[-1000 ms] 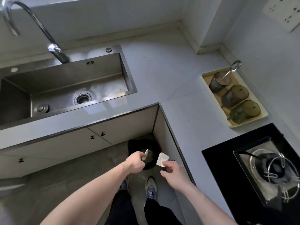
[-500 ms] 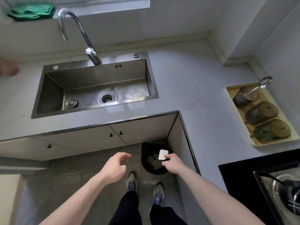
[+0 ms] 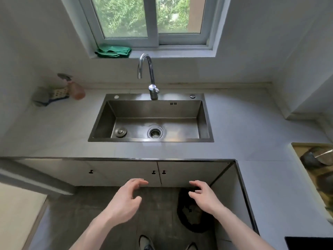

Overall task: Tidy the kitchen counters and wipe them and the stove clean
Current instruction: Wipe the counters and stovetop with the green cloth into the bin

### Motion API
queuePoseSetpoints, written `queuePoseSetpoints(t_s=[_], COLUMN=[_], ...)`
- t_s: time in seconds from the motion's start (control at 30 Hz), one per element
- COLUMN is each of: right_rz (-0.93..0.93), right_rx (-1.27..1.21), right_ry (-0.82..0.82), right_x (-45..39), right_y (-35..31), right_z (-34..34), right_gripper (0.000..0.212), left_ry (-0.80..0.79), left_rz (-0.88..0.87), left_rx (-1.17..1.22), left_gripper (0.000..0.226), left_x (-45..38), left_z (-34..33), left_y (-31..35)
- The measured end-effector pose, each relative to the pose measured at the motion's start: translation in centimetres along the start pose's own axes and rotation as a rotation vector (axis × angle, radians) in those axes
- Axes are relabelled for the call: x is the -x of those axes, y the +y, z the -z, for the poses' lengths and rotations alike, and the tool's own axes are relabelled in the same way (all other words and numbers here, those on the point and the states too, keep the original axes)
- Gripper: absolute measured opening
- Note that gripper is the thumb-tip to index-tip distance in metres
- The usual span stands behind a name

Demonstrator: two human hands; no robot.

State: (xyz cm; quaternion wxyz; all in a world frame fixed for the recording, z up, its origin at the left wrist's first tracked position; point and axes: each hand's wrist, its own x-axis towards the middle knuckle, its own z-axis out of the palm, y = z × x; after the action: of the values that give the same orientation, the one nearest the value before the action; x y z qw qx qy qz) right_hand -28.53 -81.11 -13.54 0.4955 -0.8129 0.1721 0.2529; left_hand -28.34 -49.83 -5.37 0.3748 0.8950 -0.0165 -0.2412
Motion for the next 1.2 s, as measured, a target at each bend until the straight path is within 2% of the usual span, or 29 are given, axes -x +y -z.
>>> queuePoseSetpoints(t_s=[0.2,0.4,0.6,0.9,1.2], right_rz=[0.291,0.465,0.565,0.628,0.69], right_rx=[0.004,0.027,0.033,0.001,0.029], right_ry=[0.006,-0.016,-0.039,-0.102,-0.076], right_x=[-0.4,-2.0,-6.5,-15.9,-22.9], right_y=[-13.2,-22.6,-28.5,-37.5,-45.5], right_z=[-3.0,-6.2,-8.0,-9.9,-8.1], right_gripper=[0.049,0.052,0.051,0.052,0.054], left_ry=[0.133,0.205,0.262,0.294,0.318], left_rz=[-0.052,-0.079,-0.082,0.015,-0.041], left_rx=[0.008,0.0,-0.036,-0.052,-0.156], left_gripper=[0.051,0.052,0.051,0.048,0.048], left_x=[-0.7,-1.9,-4.5,-11.4,-21.1], left_z=[9.2,16.7,22.0,30.5,38.9], left_y=[-2.7,-5.0,-5.7,-7.4,-5.3])
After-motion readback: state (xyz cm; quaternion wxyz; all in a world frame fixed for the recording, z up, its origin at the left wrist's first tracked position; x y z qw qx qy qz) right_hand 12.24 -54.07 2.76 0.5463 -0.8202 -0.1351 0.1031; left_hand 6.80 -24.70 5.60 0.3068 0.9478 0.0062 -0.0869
